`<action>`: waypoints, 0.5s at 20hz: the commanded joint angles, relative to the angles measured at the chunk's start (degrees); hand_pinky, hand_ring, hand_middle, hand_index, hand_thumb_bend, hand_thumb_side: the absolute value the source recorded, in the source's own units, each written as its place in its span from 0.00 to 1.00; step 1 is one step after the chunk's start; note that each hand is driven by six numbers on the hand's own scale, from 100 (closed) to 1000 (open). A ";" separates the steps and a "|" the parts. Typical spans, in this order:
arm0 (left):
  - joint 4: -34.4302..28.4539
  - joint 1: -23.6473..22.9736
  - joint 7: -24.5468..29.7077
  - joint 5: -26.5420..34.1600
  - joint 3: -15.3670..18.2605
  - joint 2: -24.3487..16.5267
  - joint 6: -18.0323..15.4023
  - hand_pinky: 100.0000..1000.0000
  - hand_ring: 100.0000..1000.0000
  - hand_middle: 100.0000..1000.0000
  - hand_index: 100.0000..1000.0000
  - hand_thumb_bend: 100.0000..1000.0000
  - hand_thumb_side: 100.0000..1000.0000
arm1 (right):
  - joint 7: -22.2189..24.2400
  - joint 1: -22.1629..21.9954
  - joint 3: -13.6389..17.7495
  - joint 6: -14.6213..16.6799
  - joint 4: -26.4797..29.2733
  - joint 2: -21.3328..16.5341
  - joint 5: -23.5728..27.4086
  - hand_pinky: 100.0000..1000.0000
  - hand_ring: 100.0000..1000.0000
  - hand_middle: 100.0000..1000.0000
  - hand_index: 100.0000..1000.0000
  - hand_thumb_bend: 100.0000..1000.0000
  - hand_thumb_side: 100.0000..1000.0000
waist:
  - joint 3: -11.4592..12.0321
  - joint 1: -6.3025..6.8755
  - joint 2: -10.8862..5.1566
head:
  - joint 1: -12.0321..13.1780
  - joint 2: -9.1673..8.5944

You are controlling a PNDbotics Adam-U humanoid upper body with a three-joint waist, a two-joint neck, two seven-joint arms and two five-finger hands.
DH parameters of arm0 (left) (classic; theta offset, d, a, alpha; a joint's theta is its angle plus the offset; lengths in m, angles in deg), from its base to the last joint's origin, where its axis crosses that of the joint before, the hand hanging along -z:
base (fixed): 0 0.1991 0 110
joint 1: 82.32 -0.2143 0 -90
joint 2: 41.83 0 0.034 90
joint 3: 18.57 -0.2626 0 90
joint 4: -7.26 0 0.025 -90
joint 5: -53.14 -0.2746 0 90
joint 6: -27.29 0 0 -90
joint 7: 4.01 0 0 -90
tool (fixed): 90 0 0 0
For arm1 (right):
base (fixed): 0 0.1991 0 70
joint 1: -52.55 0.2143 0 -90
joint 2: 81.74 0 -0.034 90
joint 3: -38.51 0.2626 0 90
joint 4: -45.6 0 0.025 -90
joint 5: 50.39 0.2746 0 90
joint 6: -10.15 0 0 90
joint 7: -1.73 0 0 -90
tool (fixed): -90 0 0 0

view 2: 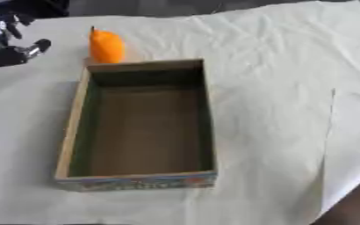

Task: Pick up objects on the table and place them in the box.

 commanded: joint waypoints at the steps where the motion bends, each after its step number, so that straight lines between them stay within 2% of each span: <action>1: -0.20 1.88 0.62 1.18 0.84 -0.12 -0.03 0.38 0.57 0.72 0.81 0.46 0.90 | 0.29 0.81 -0.07 -0.22 1.18 -0.96 0.46 0.84 1.00 0.50 0.81 0.00 1.00 | -0.29 0.05 -1.00 | 0.64 -0.91; 5: -0.15 2.88 1.95 3.41 0.56 1.07 0.07 0.38 0.58 0.72 0.87 0.47 0.89 | 0.60 0.82 -0.31 -0.54 1.18 -1.00 0.64 0.84 1.00 0.50 0.81 0.00 1.00 | -1.07 0.57 -0.75 | 1.02 -1.02; 10: 0.33 4.12 4.32 6.98 0.98 3.04 1.34 0.38 0.60 0.76 0.86 0.47 0.84 | 1.05 1.28 -0.77 -0.87 1.18 -1.05 0.88 0.84 1.00 0.50 0.82 0.00 1.00 | -2.51 1.17 -0.17 | 1.98 -1.39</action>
